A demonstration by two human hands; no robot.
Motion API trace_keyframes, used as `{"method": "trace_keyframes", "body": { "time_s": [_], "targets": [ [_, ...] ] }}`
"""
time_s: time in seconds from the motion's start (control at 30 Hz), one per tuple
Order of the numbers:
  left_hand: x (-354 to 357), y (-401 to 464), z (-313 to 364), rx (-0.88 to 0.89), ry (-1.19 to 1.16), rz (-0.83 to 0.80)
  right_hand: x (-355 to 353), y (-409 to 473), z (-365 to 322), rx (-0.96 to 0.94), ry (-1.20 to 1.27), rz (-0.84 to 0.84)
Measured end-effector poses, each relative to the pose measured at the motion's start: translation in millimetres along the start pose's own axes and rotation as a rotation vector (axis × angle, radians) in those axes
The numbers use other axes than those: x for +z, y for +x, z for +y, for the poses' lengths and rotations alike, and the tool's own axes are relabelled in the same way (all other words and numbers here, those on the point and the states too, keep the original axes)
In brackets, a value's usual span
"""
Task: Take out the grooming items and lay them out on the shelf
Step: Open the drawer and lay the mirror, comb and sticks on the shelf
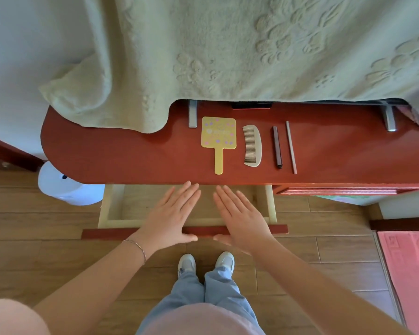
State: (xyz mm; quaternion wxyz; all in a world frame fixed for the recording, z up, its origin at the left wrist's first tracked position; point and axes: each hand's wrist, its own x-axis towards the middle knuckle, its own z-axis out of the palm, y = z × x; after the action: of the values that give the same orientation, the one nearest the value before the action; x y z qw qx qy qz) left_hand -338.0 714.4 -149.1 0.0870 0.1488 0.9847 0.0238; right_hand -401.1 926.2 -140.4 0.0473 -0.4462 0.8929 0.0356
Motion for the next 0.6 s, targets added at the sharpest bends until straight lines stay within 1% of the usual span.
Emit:
{"method": "trace_keyframes", "body": {
  "time_s": [0.27,0.43,0.53,0.6],
  "targets": [
    [-9,31,-20,-0.042,0.040,0.138,-2,34,10,0.096,-0.072,0.090],
    [-12,49,-20,-0.080,0.063,0.267,0,63,14,0.137,-0.097,0.166],
    [-11,60,-23,-0.076,0.064,0.326,2,77,16,0.137,-0.102,0.202],
    [-9,63,-24,-0.077,0.055,0.336,3,80,14,0.136,-0.114,0.199]
  ]
}}
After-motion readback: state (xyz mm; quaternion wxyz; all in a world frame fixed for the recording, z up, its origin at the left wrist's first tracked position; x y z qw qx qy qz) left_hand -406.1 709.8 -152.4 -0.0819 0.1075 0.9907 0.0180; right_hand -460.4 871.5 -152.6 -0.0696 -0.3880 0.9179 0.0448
